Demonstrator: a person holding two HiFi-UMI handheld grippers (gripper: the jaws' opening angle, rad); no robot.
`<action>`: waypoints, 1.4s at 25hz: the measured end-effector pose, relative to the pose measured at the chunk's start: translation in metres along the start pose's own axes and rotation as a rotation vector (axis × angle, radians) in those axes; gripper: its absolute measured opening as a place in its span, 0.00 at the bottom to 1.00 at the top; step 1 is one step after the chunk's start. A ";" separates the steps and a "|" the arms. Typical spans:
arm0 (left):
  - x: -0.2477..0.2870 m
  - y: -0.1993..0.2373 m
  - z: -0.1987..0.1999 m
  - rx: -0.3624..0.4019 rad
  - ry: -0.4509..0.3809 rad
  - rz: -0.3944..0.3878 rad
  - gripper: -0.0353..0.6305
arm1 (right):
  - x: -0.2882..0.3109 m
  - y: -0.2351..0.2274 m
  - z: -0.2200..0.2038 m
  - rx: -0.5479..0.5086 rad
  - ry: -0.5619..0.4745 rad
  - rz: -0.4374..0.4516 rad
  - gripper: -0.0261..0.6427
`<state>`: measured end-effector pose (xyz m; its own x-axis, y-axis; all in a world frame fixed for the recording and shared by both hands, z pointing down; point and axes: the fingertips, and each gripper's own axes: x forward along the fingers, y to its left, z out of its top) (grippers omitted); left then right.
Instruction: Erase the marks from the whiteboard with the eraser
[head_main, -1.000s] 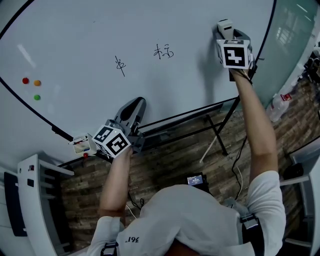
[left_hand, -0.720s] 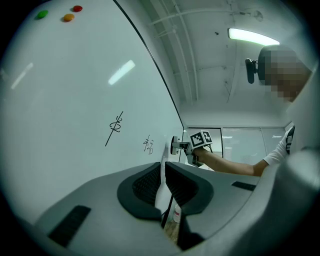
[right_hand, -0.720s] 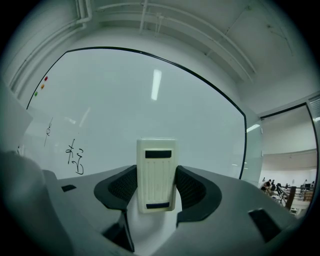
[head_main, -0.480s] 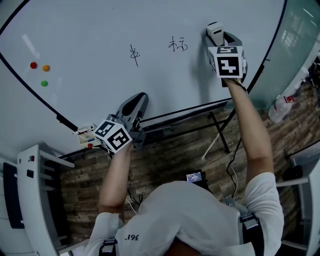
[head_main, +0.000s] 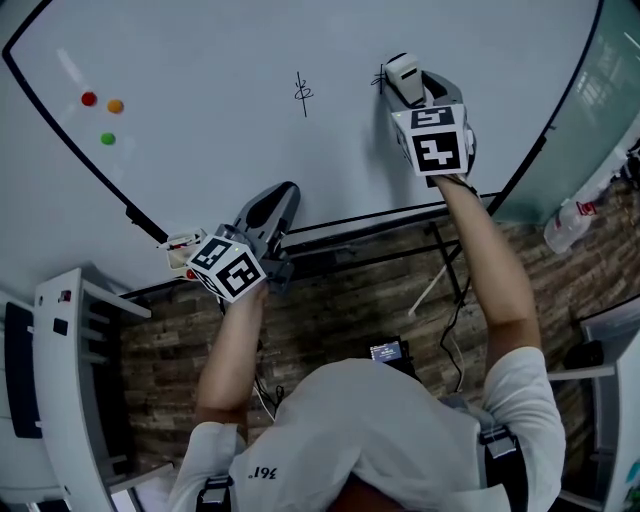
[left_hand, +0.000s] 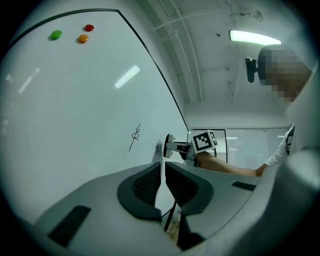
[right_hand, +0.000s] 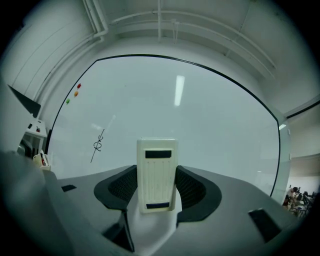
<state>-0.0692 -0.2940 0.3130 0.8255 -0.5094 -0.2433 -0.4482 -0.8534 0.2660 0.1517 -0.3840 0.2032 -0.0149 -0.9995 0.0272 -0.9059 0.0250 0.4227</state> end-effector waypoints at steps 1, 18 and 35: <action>-0.004 0.003 0.001 0.003 -0.003 -0.001 0.11 | 0.001 0.008 0.002 -0.002 -0.002 0.010 0.43; -0.060 0.034 0.017 -0.007 -0.045 0.056 0.11 | 0.018 0.152 0.035 -0.039 -0.023 0.194 0.43; -0.089 0.059 0.026 -0.006 -0.061 0.100 0.11 | 0.043 0.220 0.056 -0.112 -0.118 0.144 0.43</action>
<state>-0.1784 -0.3019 0.3264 0.7544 -0.5977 -0.2715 -0.5247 -0.7975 0.2977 -0.0724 -0.4228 0.2465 -0.1961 -0.9806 -0.0086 -0.8385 0.1631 0.5200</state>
